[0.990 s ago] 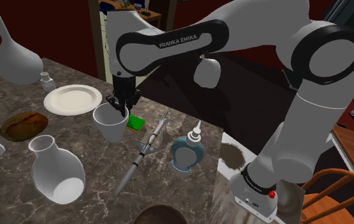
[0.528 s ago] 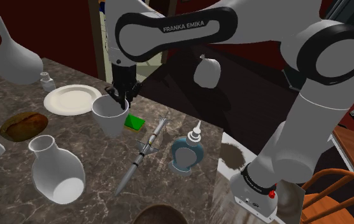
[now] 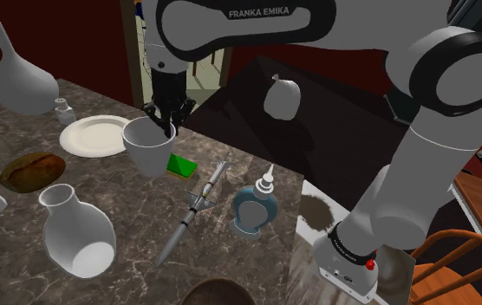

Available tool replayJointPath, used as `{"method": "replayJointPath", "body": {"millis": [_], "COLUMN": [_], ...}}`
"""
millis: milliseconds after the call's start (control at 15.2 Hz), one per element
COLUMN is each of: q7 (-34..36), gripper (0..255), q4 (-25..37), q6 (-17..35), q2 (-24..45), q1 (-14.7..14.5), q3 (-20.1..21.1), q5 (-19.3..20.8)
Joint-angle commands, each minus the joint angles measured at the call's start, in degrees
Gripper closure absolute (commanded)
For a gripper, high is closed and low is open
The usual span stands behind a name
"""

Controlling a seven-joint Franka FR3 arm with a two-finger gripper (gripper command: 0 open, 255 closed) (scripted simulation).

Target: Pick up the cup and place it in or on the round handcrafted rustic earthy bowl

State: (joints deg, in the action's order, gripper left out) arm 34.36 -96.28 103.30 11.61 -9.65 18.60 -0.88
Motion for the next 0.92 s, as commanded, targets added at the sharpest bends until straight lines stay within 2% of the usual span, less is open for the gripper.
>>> {"method": "replayJointPath", "body": {"millis": [0, 726, 858], "q7": [0.03, 0.49, 1.44], "gripper": [255, 255, 255], "q4": [1.62, 9.74, 5.18], "q6": [-1.68, -9.71, -8.78], "q2": [-0.07, 0.01, -3.88], "q1": [0.0, -0.2, -0.53], "q3": [0.01, 0.15, 0.77], "q5": [-0.02, 0.02, -1.21]}}
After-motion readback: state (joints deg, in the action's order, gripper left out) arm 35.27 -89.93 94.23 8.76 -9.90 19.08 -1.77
